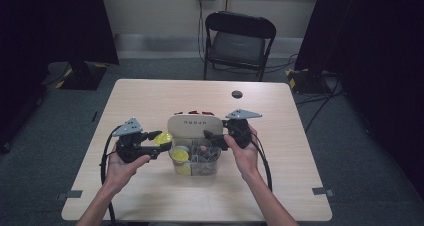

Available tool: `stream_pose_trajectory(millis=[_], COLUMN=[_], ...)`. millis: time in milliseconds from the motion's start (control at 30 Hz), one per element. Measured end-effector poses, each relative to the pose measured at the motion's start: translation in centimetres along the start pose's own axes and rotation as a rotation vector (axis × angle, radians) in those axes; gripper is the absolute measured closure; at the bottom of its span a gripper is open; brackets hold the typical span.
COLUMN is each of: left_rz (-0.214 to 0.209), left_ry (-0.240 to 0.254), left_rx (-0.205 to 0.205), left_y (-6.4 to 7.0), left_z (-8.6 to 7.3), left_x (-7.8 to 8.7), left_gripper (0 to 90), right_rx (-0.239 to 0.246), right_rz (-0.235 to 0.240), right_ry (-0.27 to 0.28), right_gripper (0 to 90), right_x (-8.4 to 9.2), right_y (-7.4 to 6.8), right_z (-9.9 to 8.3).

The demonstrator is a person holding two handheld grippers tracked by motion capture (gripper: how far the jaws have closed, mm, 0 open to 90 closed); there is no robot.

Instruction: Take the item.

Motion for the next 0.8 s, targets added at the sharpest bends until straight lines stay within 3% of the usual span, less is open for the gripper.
stream_pose_trajectory(millis=[233,800], left_rz=[0.026,0.147], left_ry=[0.008,0.001], left_rx=[0.007,0.039], left_y=[-1.0,-4.6], left_z=[-0.1,-0.6], left_x=[0.7,2.3], left_gripper=[38.5,38.6], right_rx=[-0.001,0.001], right_rz=[0.002,0.003], right_ry=[-0.001,-0.006], right_gripper=[19.1,18.9], right_x=[0.0,0.0], right_y=[0.0,0.0], right_z=[0.0,-0.1])
Point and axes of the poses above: each handheld gripper's, and its own axes: x roughly backward along the jaws, z roughly out of its top, y roughly to its right, the point moved 8 cm from there along -x, roughly forward along the jaws, and after that the axes turned 9 degrees about x, right-handed, at the moved point
